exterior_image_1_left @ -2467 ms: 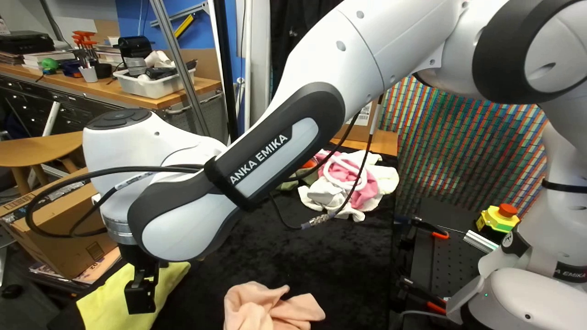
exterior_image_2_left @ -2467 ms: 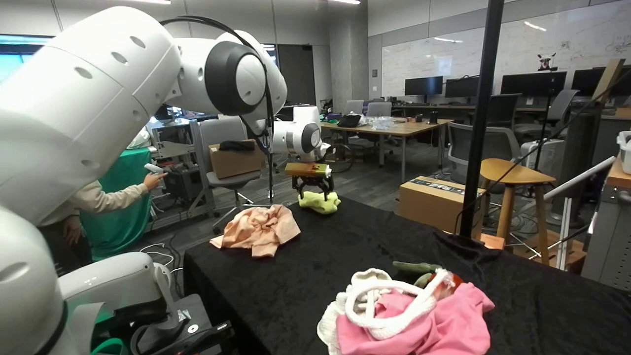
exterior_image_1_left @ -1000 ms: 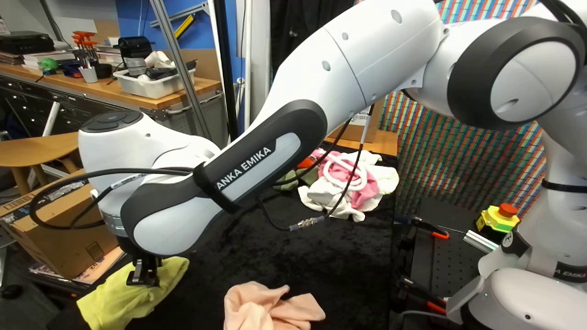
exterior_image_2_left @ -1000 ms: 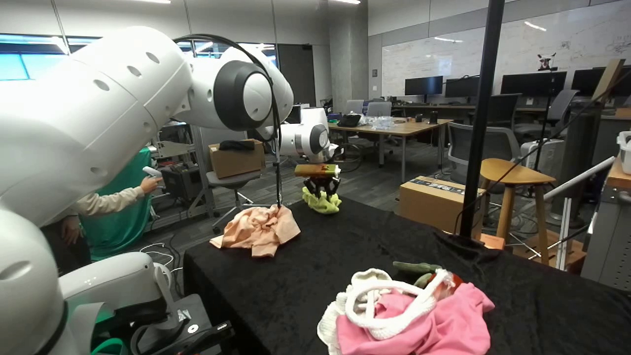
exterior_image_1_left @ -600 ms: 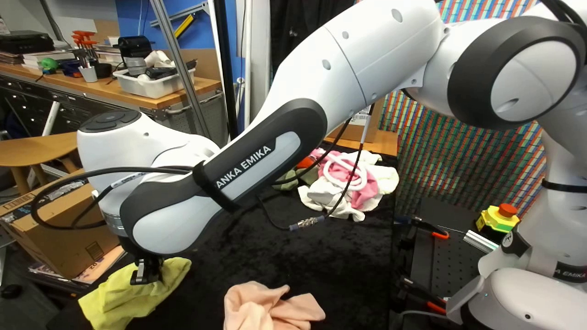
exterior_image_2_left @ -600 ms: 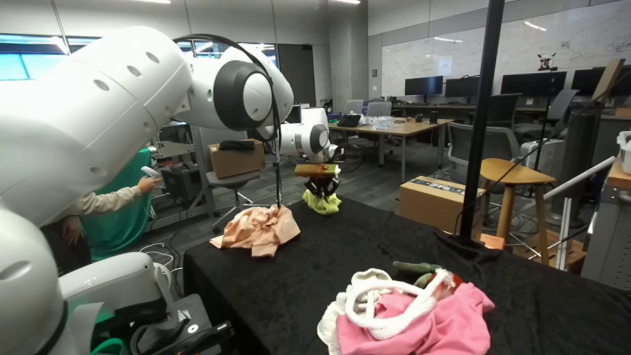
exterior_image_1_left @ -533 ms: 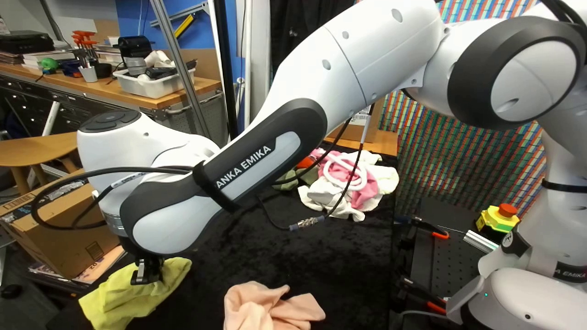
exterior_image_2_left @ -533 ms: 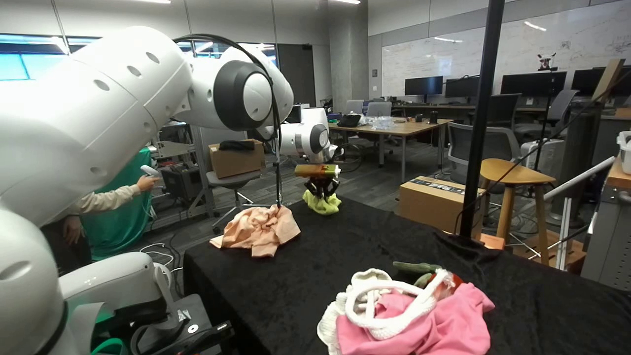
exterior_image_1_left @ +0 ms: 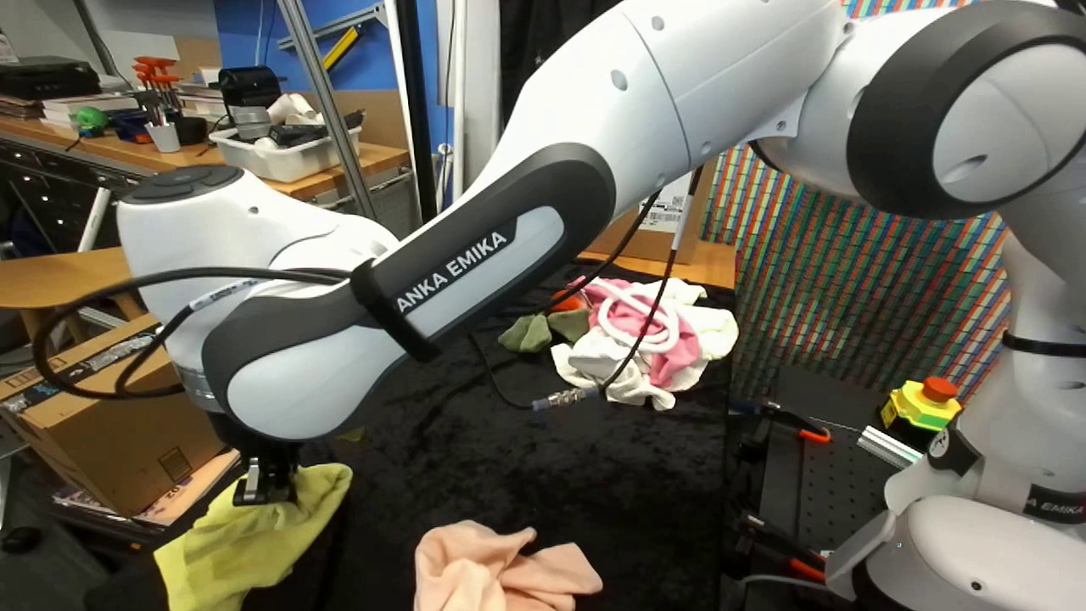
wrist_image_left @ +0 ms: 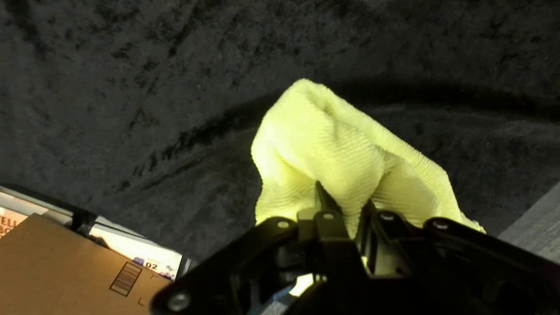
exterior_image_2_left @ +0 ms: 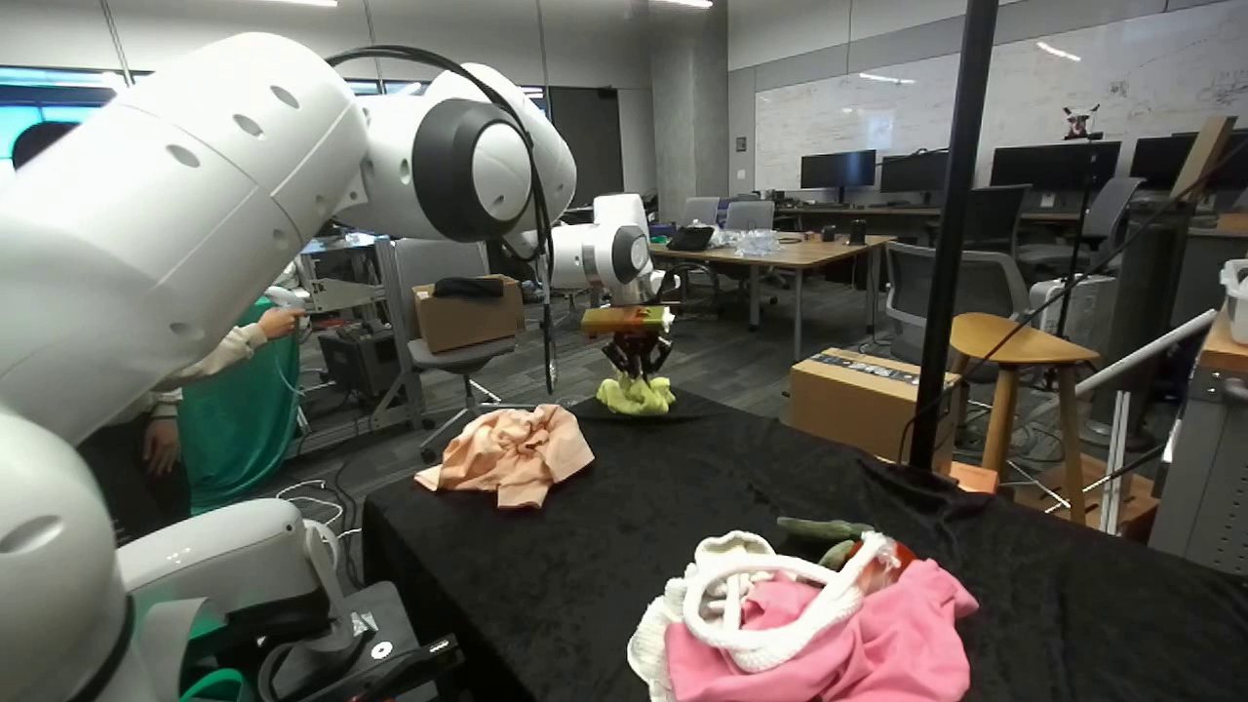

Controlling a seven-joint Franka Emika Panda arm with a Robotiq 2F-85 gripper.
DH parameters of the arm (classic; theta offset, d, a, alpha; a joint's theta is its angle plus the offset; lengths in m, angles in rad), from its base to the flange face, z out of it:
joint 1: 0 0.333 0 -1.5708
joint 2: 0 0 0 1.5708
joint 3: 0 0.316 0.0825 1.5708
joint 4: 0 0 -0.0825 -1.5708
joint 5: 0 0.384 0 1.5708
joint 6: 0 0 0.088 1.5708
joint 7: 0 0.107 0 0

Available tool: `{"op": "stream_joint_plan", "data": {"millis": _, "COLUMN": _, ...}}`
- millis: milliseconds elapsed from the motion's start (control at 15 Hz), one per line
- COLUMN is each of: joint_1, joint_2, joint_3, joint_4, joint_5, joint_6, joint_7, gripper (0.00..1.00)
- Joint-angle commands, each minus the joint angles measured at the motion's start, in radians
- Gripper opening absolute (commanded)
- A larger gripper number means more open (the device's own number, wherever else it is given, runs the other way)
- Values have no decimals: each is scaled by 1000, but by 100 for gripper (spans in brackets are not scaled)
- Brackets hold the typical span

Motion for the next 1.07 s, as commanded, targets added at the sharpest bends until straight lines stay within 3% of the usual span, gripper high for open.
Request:
{"op": "stream_joint_plan", "data": {"millis": 0, "joint_1": 17, "joint_2": -97, "joint_3": -34, "joint_4": -46, "joint_5": -35, "joint_6": -12, "joint_7": 42, "gripper": 5}}
{"op": "stream_joint_plan", "data": {"millis": 533, "joint_1": -4, "joint_2": -287, "joint_3": -120, "joint_4": -201, "joint_5": -69, "joint_6": 34, "joint_7": 139, "gripper": 5}}
{"op": "stream_joint_plan", "data": {"millis": 800, "joint_1": -31, "joint_2": -436, "joint_3": -189, "joint_4": -385, "joint_5": -67, "joint_6": 90, "joint_7": 201, "gripper": 5}}
{"op": "stream_joint_plan", "data": {"millis": 1000, "joint_1": -101, "joint_2": -537, "joint_3": -187, "joint_4": -517, "joint_5": -124, "joint_6": 126, "joint_7": 282, "gripper": 5}}
